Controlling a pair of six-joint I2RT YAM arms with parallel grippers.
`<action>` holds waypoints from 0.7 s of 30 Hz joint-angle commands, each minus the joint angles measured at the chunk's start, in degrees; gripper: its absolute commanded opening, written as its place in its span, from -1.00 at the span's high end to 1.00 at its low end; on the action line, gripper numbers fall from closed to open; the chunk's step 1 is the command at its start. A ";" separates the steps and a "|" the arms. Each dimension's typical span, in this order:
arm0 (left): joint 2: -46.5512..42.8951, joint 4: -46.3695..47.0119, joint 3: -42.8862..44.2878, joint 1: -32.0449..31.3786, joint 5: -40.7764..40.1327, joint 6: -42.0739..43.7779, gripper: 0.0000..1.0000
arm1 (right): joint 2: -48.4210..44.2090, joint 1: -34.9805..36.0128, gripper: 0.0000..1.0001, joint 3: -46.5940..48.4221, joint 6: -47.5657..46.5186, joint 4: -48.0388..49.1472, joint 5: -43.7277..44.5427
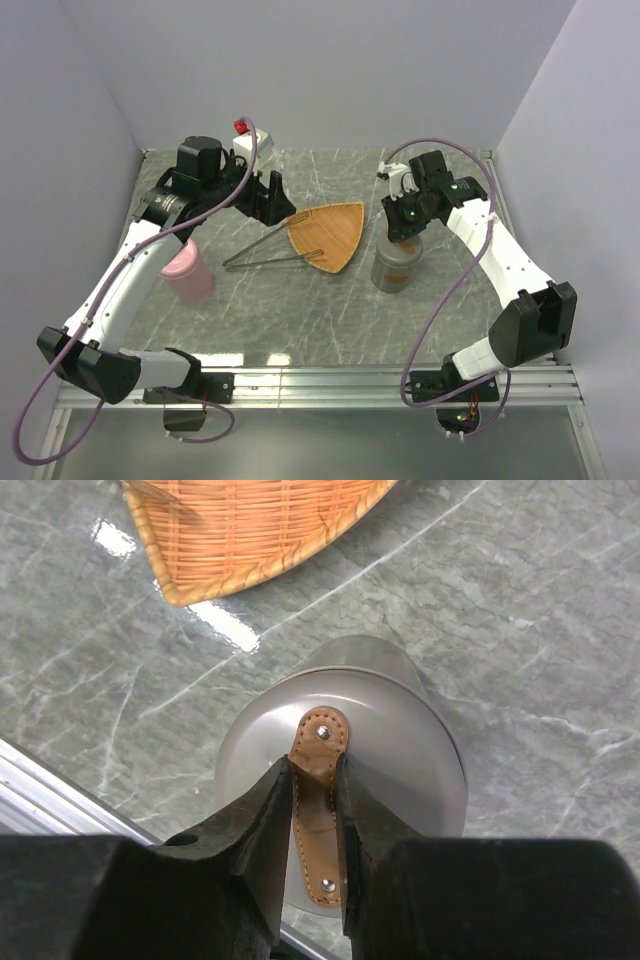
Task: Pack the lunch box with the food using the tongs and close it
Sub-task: Close the box lid on the packing box.
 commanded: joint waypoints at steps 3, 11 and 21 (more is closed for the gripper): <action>-1.64 1.51 0.43 0.37 1.03 0.19 -0.99 | -2.61 -1.78 1.00 -1.85 1.03 0.29 -2.89; -1.46 0.80 0.78 0.37 1.20 0.54 -0.99 | -3.41 -1.87 0.37 -2.12 1.47 1.18 -4.47; -1.29 0.63 1.13 0.37 1.56 0.36 -0.99 | -5.78 -1.96 -0.01 -1.15 0.95 -0.23 -3.42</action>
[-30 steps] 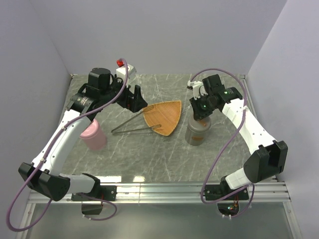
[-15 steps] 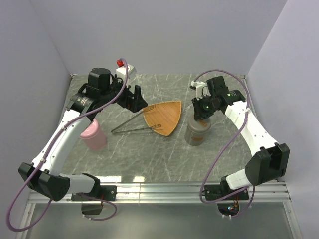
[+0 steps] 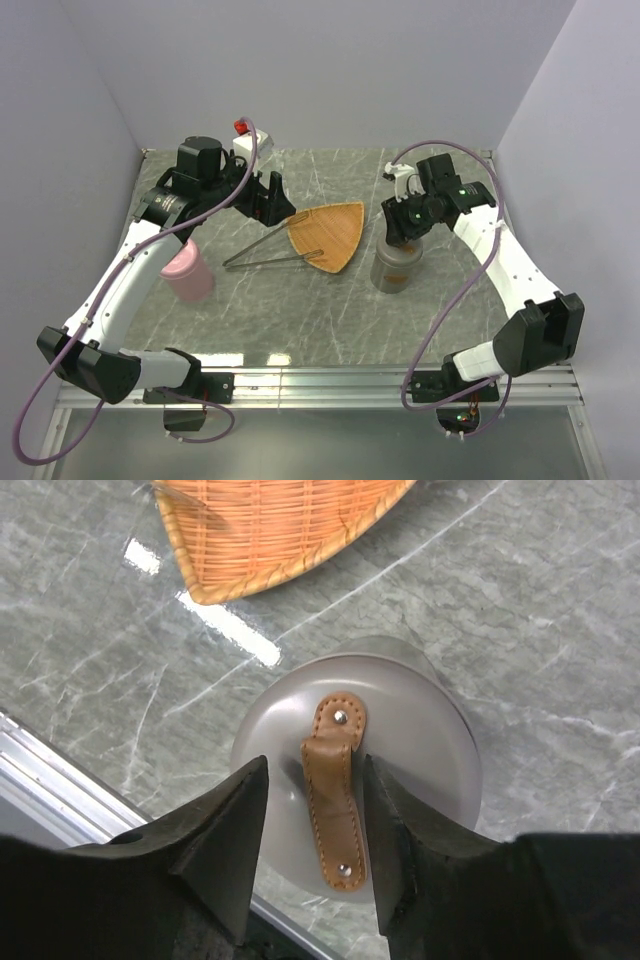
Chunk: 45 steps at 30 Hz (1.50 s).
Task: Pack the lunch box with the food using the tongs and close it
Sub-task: Close the box lid on the packing box.
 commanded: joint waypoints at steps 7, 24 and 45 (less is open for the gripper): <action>-1.29 0.76 1.14 0.44 1.78 0.41 -0.99 | -4.92 -0.34 -0.21 3.38 -0.89 -1.78 4.69; -0.67 0.76 1.66 0.44 1.43 0.58 -0.99 | -3.78 0.71 -0.25 -7.33 -2.12 -3.55 7.77; -0.94 0.93 0.96 0.61 1.51 0.76 -0.99 | -2.98 3.26 -0.22 -10.24 -2.13 -3.19 11.28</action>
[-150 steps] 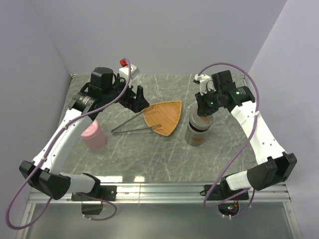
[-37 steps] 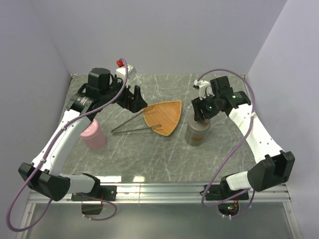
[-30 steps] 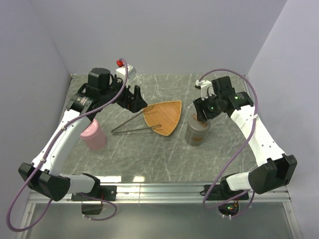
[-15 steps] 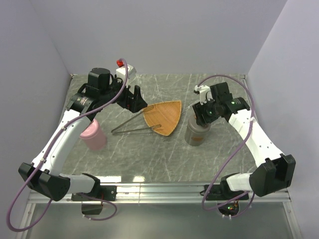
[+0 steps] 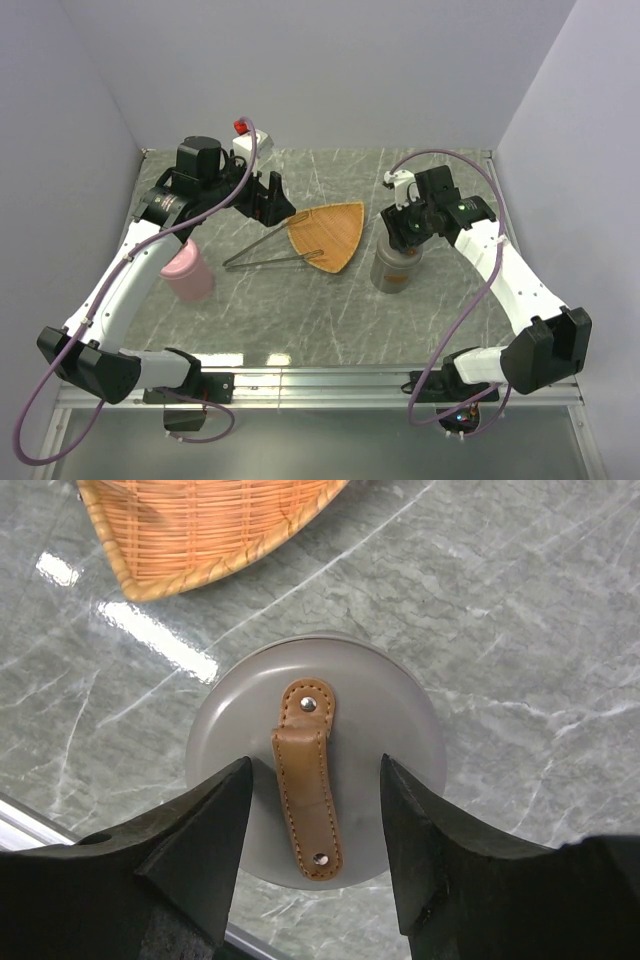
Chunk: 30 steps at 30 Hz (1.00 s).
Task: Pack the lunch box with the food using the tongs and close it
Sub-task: Close the box lid on the packing box.
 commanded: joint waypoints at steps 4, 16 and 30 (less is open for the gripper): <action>-1.03 0.84 1.13 0.37 0.68 0.56 -0.99 | 0.62 0.62 -0.23 -2.91 -1.56 -9.69 1.62; -1.29 0.67 0.87 0.37 0.86 0.74 -0.99 | 0.00 0.44 -0.33 7.19 -2.88 -13.73 0.22; -0.94 0.93 0.43 0.46 0.77 0.74 -0.99 | 2.28 0.53 -0.34 -0.61 -1.92 -10.05 -0.84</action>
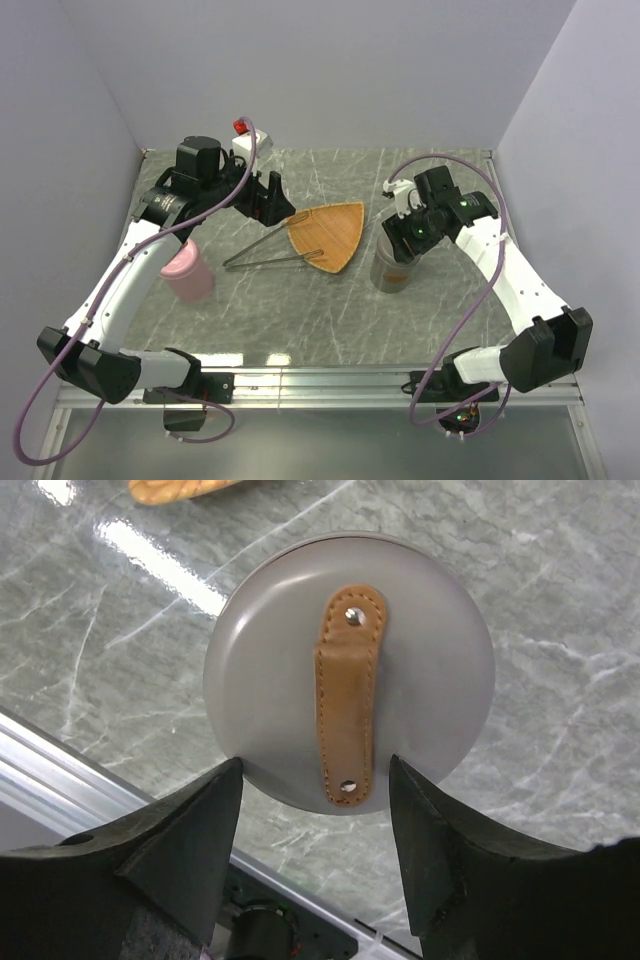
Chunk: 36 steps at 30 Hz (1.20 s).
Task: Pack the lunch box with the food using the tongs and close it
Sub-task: Close the box lid on the packing box.
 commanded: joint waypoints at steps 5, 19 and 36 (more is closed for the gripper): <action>-1.38 1.22 -0.53 0.29 1.01 0.50 -0.99 | 2.46 0.37 -0.33 -5.57 0.49 2.11 0.03; -1.73 1.22 -0.71 0.37 1.10 0.58 -0.99 | 1.94 -0.59 -0.34 5.67 0.58 -1.05 -1.54; -1.46 1.83 -1.41 0.46 1.45 0.23 -0.99 | 7.03 0.02 -0.34 1.64 1.02 3.95 0.65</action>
